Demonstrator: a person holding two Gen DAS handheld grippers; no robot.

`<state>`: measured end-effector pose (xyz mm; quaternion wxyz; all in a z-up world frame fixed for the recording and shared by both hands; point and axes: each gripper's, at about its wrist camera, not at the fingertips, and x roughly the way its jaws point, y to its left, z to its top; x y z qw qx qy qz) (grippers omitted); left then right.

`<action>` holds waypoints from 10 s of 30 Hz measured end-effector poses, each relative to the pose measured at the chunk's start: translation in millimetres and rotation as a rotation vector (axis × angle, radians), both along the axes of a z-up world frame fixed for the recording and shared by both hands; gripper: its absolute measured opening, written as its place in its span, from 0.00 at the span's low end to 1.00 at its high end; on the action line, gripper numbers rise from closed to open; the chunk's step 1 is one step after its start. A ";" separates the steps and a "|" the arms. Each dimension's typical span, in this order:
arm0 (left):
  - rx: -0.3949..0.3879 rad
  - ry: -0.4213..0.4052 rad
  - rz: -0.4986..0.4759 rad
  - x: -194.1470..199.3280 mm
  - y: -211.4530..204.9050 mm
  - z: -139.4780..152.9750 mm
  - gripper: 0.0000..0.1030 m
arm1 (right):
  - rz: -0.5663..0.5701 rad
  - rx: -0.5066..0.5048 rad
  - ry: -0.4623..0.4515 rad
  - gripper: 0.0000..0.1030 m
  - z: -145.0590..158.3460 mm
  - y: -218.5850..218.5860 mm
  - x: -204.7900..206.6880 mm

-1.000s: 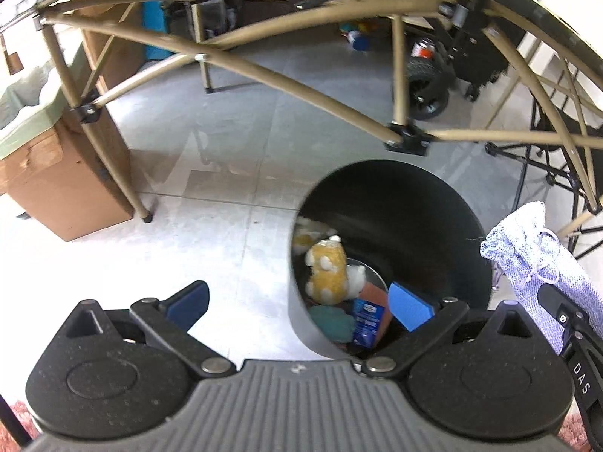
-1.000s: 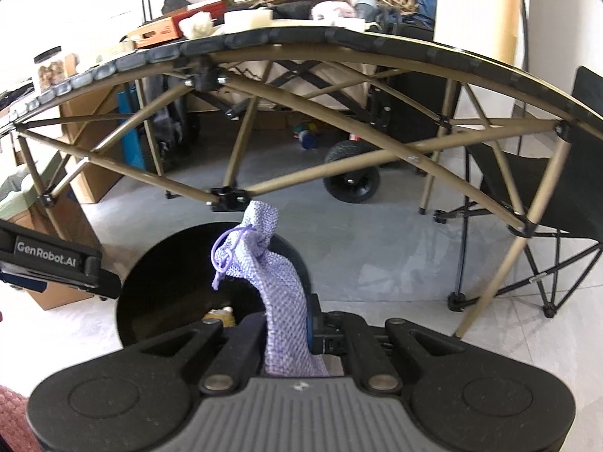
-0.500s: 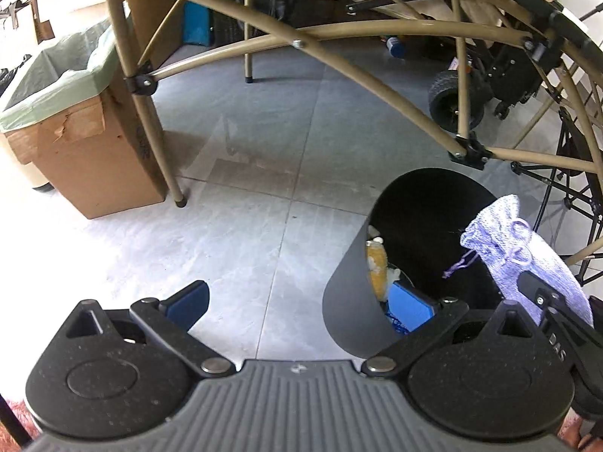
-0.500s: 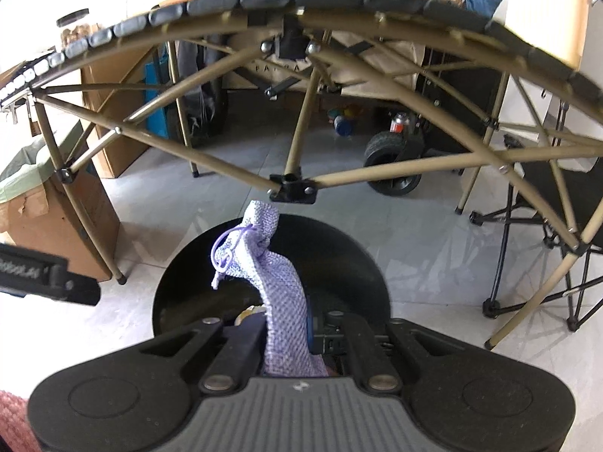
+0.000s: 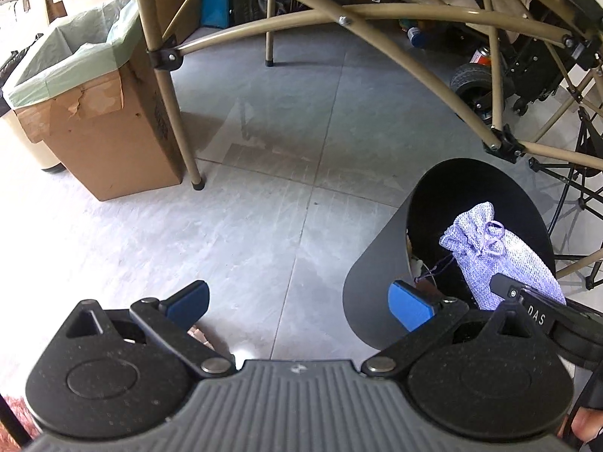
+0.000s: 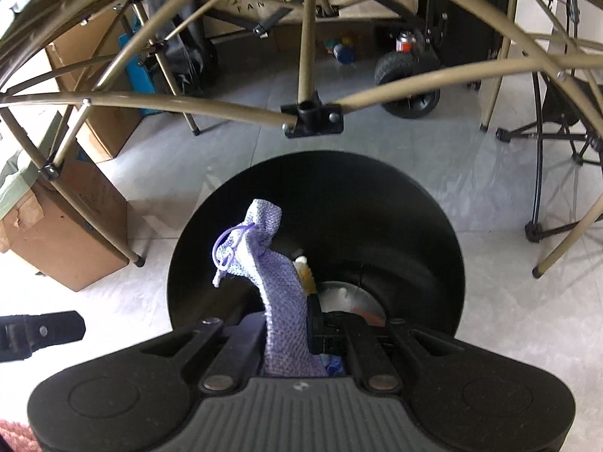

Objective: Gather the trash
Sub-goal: 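Open the right gripper to drop the lilac mesh bag into the bin, then raise both tools back toward the remaining items on the table, then close the left gripper on the white foam cylinder, then close the right gripper on the white foam wedge while the left holds the cylinder, then lift both foam pieces off the table and carry them toward the black bin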

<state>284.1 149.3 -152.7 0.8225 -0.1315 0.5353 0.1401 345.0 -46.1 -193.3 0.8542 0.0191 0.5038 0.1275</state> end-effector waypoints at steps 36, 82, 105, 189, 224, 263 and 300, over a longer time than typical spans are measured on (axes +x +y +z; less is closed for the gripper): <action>0.001 0.045 0.005 1.4 3.7 -11.3 1.00 | -0.031 -0.011 0.115 1.00 -19.2 2.5 16.0; 0.175 -0.375 -0.076 -25.8 -40.7 99.7 1.00 | 0.025 0.089 -0.278 1.00 127.5 -38.4 -33.1; 0.144 -0.612 -0.127 27.2 -101.5 201.0 1.00 | -0.123 0.187 -0.617 1.00 259.5 -99.3 23.3; 0.116 -0.572 -0.124 262.9 -101.2 186.5 0.55 | -0.148 0.010 -0.406 0.78 200.5 -86.5 275.8; 0.097 -0.631 -0.130 226.3 -108.7 213.1 0.54 | -0.118 0.159 -0.493 0.29 222.7 -97.4 239.9; 0.094 -0.730 -0.149 39.1 -95.3 229.8 0.54 | 0.032 0.205 -0.620 0.29 256.4 -96.6 28.4; 0.163 -0.411 -0.249 -72.5 -82.2 105.9 0.54 | 0.172 0.075 -0.279 0.29 131.3 -79.5 -106.3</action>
